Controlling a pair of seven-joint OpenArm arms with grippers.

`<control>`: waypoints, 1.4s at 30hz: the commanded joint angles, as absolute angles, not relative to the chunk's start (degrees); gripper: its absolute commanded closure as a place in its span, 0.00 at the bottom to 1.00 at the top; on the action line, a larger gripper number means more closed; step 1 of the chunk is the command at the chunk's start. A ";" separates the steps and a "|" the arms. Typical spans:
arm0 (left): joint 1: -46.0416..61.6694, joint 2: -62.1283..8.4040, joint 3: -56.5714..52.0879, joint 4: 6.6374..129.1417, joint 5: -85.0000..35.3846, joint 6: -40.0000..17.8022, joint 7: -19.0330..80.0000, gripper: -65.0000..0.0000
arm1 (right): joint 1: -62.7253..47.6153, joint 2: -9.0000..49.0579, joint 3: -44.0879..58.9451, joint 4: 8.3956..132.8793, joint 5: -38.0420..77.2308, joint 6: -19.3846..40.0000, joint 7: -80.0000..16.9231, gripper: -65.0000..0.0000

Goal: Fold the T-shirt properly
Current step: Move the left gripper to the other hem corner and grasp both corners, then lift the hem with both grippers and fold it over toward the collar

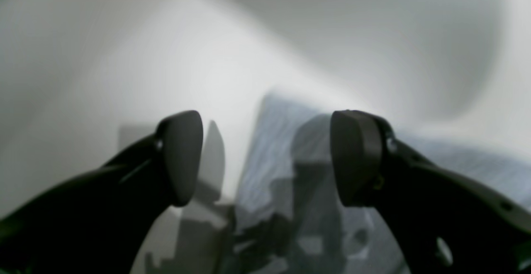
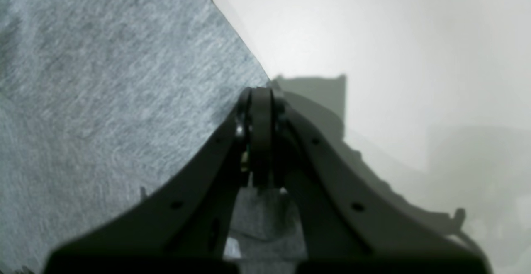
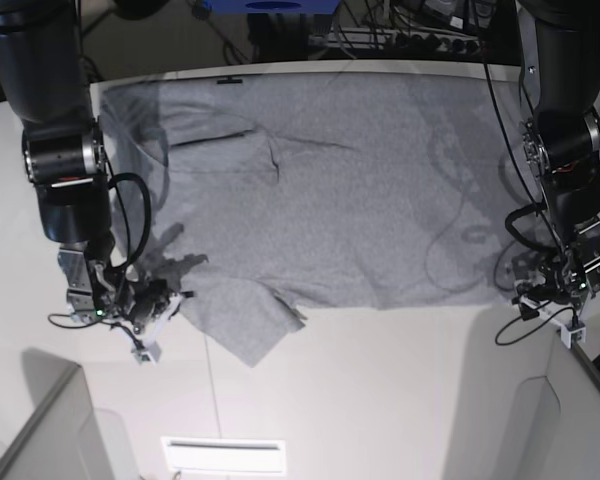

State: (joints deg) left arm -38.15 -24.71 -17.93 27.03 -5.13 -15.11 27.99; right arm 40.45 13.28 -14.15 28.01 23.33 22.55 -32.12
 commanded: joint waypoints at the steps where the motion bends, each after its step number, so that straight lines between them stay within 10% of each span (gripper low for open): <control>1: -39.78 -26.07 -18.15 27.65 -5.32 -14.81 27.21 0.29 | 42.42 13.76 -14.02 28.70 23.34 22.64 -32.04 1.00; 18: -39.08 -24.31 -17.80 23.96 -5.23 -14.81 26.77 0.30 | 42.24 14.55 -14.02 28.70 23.34 22.73 -31.96 1.00; 26: -37.23 -22.90 -17.71 24.31 -4.97 -14.99 26.51 1.00 | 40.66 14.55 -14.02 28.70 23.34 22.73 -31.34 1.00; 42: -28.79 -22.81 -18.42 50.42 -7.60 -15.16 35.03 1.00 | 34.07 14.55 -4.00 43.38 22.99 22.90 -33.10 1.00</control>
